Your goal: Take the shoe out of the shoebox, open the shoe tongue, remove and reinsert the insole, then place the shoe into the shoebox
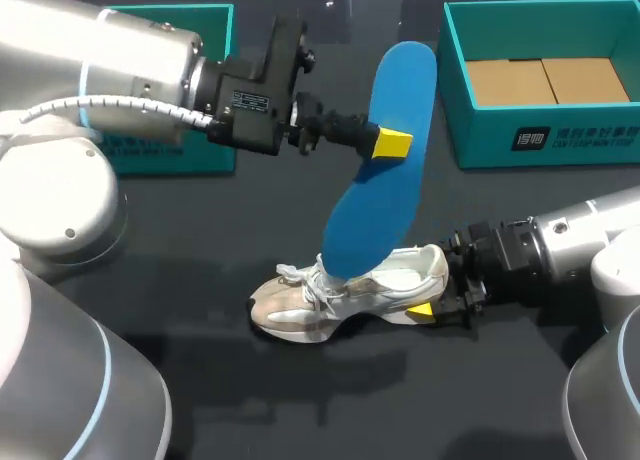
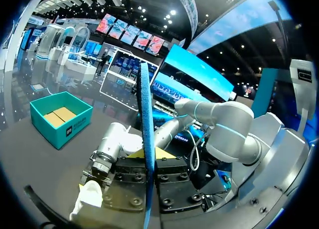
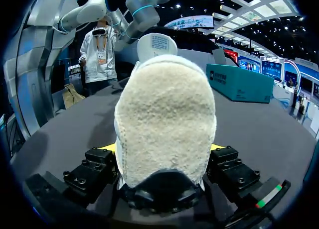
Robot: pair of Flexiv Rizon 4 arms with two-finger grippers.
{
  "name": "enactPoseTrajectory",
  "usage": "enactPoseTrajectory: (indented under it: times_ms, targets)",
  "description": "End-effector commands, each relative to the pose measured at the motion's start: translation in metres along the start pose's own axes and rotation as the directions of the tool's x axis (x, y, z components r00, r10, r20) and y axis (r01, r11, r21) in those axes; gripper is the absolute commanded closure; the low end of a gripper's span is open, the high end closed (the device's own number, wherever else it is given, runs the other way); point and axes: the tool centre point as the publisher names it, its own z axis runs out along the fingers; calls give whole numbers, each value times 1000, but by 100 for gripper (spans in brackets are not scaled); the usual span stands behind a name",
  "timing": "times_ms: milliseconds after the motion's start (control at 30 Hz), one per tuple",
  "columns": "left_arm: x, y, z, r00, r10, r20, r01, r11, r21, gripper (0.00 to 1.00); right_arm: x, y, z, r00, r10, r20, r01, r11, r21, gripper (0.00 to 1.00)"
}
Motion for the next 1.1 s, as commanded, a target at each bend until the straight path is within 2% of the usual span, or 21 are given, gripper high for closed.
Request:
enactPoseTrajectory:
  times_ms: [33, 267, 533, 800, 1100]
  targets:
    - [9, 7, -30, 1000, 5, -1, -5, 988, 157, 100, 0, -1, 1, 1000, 0, 1, 0, 1000, 3, 100]
    - [9, 7, -30, 1000, 5, -1, -5, 988, 157, 100, 0, -1, 1, 1000, 0, 1, 0, 1000, 3, 100]
    - [12, 34, -29, 1000, 8, 14, -10, 990, 141, 100, 0, -1, 1, 1000, 0, 1, 0, 1000, 3, 100]
    - [15, 45, -31, 1000, -16, 7, 14, 986, 169, 100, 0, -1, 1, 1000, 0, 1, 0, 1000, 3, 100]
    - [18, 46, -32, 1000, -20, -12, 22, 985, 174, 100, 0, -1, 1, 1000, 0, 1, 0, 1000, 3, 100]
